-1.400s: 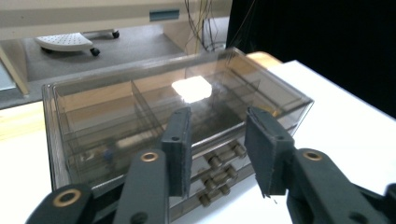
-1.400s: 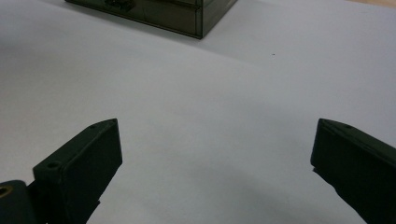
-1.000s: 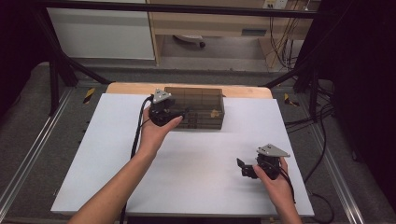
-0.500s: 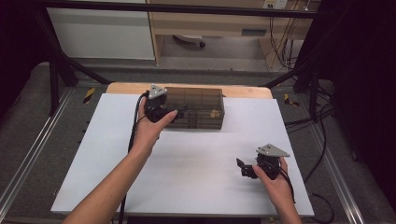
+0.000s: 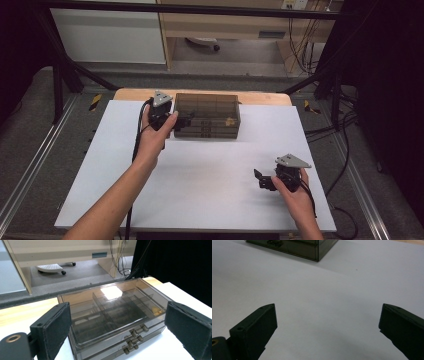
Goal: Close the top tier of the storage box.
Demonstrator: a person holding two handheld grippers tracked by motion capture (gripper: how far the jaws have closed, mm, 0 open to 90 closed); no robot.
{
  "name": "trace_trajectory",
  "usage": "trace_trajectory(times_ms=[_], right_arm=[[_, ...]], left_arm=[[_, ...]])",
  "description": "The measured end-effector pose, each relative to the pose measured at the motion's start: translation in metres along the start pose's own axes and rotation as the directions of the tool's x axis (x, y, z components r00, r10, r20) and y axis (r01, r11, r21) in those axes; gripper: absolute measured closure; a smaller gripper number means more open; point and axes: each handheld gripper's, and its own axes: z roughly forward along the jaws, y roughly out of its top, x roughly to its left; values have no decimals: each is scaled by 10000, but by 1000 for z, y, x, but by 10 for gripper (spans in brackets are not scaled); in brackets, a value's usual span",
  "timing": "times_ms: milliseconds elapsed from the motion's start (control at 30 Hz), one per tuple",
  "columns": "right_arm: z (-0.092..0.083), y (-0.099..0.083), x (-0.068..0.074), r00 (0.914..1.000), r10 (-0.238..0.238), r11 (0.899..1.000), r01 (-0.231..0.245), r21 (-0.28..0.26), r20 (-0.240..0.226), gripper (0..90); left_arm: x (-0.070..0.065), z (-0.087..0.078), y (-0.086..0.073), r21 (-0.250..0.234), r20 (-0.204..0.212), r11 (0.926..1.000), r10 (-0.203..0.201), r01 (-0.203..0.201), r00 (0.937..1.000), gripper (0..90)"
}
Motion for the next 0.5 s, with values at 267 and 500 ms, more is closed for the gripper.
trace_trajectory(times_ms=[267,500], right_arm=[[0,0,1,10000,-70,10000,70,-19,30,22],[0,0,1,10000,-23,10000,23,-77,4,22]], left_arm=[[6,-6,-1,-2,128,10000,55,-55,9999,46],[13,-10,-2,68,-45,10000,-51,51,10000,44]])
